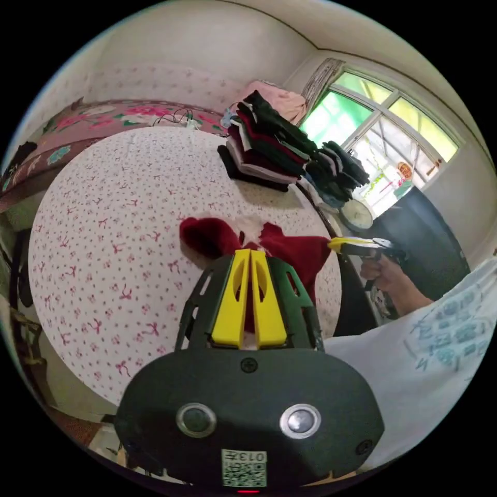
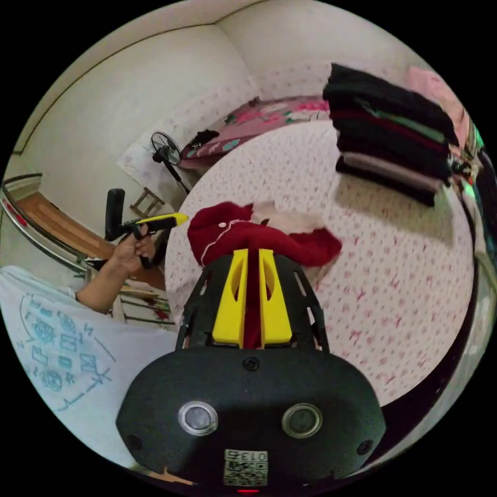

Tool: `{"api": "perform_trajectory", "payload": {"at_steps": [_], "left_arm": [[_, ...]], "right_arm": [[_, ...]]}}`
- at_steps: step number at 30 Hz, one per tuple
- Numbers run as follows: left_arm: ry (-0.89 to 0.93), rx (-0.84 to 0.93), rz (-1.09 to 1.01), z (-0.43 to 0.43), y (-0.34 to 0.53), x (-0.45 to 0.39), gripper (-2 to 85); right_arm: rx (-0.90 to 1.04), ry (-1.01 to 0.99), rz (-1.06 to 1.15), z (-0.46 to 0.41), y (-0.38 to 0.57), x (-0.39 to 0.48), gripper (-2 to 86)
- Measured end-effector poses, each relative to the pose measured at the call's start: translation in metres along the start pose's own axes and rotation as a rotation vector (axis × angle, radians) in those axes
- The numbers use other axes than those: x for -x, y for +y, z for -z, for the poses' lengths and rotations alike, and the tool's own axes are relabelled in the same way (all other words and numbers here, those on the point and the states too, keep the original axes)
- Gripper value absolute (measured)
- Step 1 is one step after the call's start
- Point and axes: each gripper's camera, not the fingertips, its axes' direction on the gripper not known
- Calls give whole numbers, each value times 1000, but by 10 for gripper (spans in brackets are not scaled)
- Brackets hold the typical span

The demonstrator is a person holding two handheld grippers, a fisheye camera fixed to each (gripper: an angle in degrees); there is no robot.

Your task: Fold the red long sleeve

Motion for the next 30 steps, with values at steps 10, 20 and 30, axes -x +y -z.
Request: {"api": "perform_trajectory", "payload": {"at_steps": [10,20,30], "left_arm": [[-98,73,-191,-44,16,-106,142],[14,-138,-164,18,30,-122,51],[22,-500,-168,113,43,-125,52]], "right_arm": [[-116,79,-87,18,73,-12,42],[-70,41,12,-2,97,25,27],[-27,12,-44,-32,131,35,27]]}}
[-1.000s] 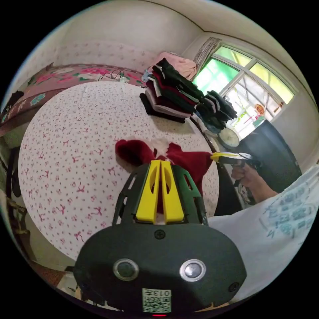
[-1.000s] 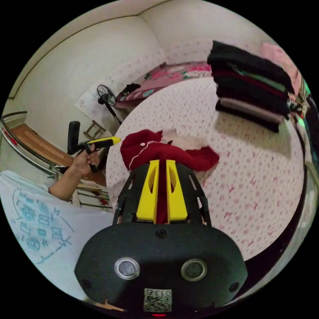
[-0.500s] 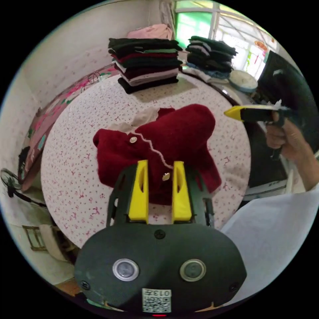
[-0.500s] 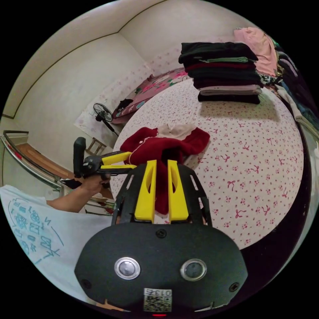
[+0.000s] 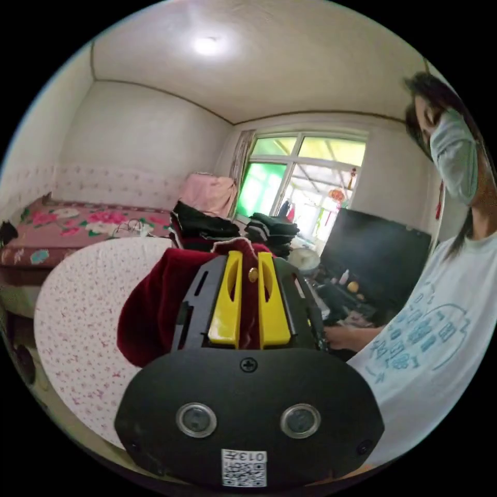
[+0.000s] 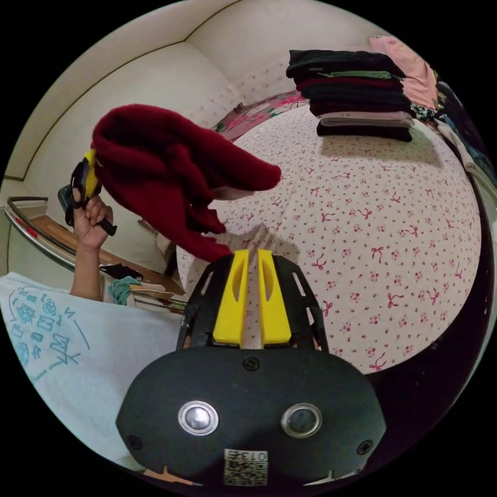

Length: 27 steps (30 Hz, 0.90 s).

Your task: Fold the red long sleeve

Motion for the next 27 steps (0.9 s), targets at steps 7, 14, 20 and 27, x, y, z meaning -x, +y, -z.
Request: {"api": "perform_trajectory", "payload": {"at_steps": [7,14,20,27], "left_arm": [[-201,101,160,-22,37,40,24],[39,622,-50,-77,127,-19,116],[-27,789,-149,-103,193,-67,152],[-126,834,-287,-126,194,-86,163]], "right_arm": [[-21,27,156,-15,-20,44,42],[210,-30,197,-74,-5,57,70],[338,10,198,-139,2,63,60],[408,-65,303,-174,-36,94,11]]}}
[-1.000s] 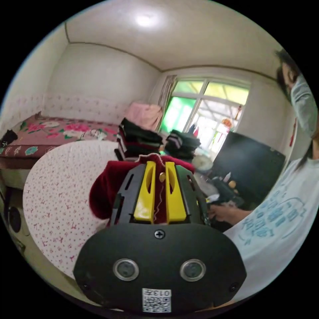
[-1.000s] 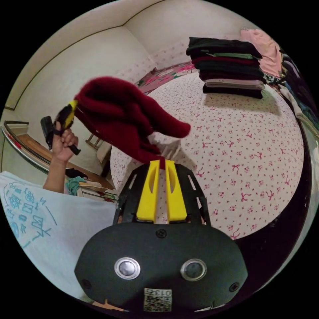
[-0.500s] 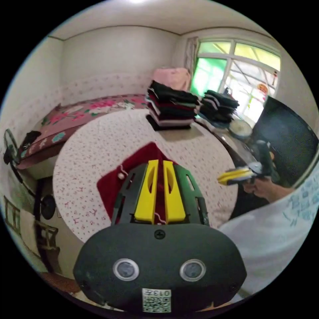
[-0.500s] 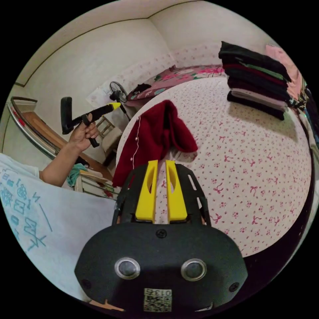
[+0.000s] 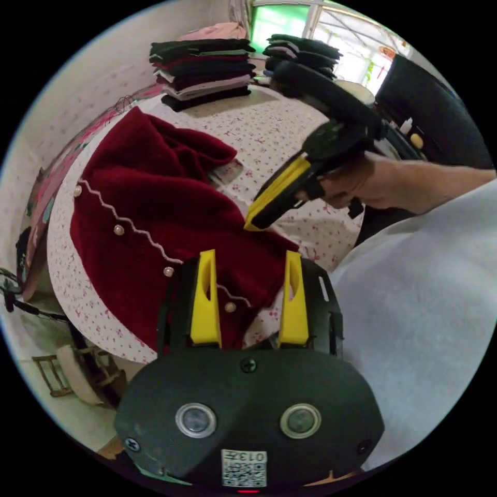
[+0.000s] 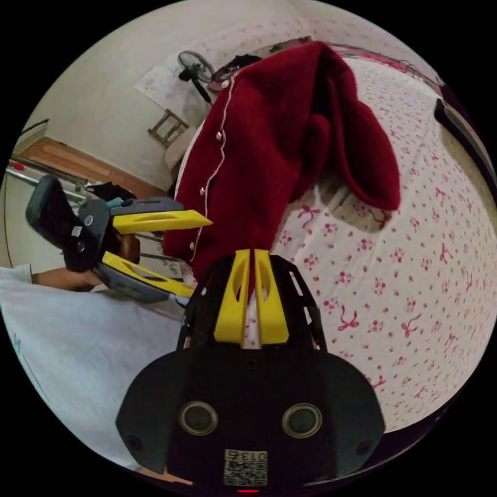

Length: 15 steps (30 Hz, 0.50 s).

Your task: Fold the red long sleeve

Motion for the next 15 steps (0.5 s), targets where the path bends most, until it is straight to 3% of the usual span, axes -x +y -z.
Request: {"api": "perform_trajectory", "payload": {"at_steps": [4,5,7,9,12,15], "left_arm": [[-210,33,10,-2,2,4,60],[-253,-67,53,17,7,17,54],[-91,-225,126,57,12,52,53],[51,-511,301,122,32,109,57],[-16,-861,436,191,72,153,63],[-152,-911,709,194,111,202,83]], "right_arm": [[-259,-98,91,51,4,27,7],[-288,-95,98,58,6,30,7],[-466,-92,99,90,22,36,6],[-595,-165,87,113,34,30,6],[-679,-39,22,134,49,23,6],[-621,29,-28,130,57,13,9]]}}
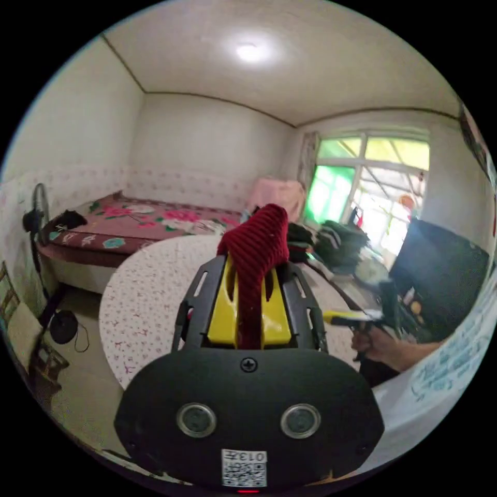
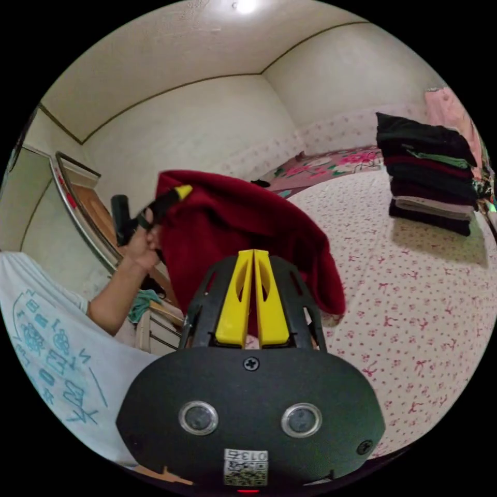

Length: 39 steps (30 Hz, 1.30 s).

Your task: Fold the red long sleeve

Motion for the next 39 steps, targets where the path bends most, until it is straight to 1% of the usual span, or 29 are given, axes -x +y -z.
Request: {"api": "perform_trajectory", "payload": {"at_steps": [1,2,3,5,7,11,15,17,19,20,21,23,24,25,26,27,28,29,30,31,32,33,34,35,36,37,39], "left_arm": [[-48,39,42,-7,3,15,88],[-113,175,149,-26,12,48,106],[-101,309,224,-43,27,74,120],[-94,407,249,-56,52,91,138],[-122,446,231,-60,75,94,155],[-30,509,316,-70,121,105,183],[7,556,347,-74,153,106,242],[58,576,338,-77,161,101,244],[44,628,270,-83,164,94,232],[19,662,236,-90,165,93,159],[2,686,230,-99,165,97,93],[1,712,266,-110,163,108,31],[39,674,326,-109,156,115,23],[58,637,334,-107,150,116,22],[100,569,293,-100,134,111,19],[143,528,219,-94,117,102,17],[165,511,191,-90,108,98,16],[234,460,156,-82,91,90,15],[332,386,138,-71,75,84,15],[383,343,132,-65,66,80,15],[471,254,111,-52,51,72,15],[516,173,60,-38,37,63,15],[518,141,26,-31,31,57,16],[502,102,-34,-22,23,49,17],[510,94,-73,-18,19,42,18],[520,104,-84,-19,19,40,18],[526,197,-72,-32,33,37,19]], "right_arm": [[23,7,-24,-2,6,-5,12],[30,11,-38,-3,10,-8,14],[49,20,-67,-5,18,-13,21],[81,36,-98,-8,28,-20,32],[134,67,-137,-15,38,-29,52],[222,64,-160,-32,40,-40,74],[283,112,-70,-58,22,-37,93],[297,144,-18,-72,11,-35,101],[367,123,18,-101,1,-37,91],[392,115,30,-109,-1,-37,85],[447,107,51,-128,-2,-38,60],[530,100,65,-150,-4,-40,40],[525,79,26,-150,-10,-43,34],[425,7,5,-135,-20,-42,29],[364,-33,5,-124,-25,-41,28],[263,-77,21,-100,-36,-37,25],[196,-73,50,-76,-46,-32,24],[152,-75,66,-62,-49,-31,23],[42,-111,79,-30,-56,-31,22],[-75,-156,81,4,-60,-32,21],[-132,-171,87,21,-62,-32,20],[-240,-180,120,56,-63,-31,20],[-340,-171,165,89,-61,-27,19],[-386,-162,191,103,-58,-26,19],[-456,-149,227,128,-51,-26,19],[-481,-159,234,146,-42,-32,19],[-464,-228,199,162,-24,-51,19]]}}
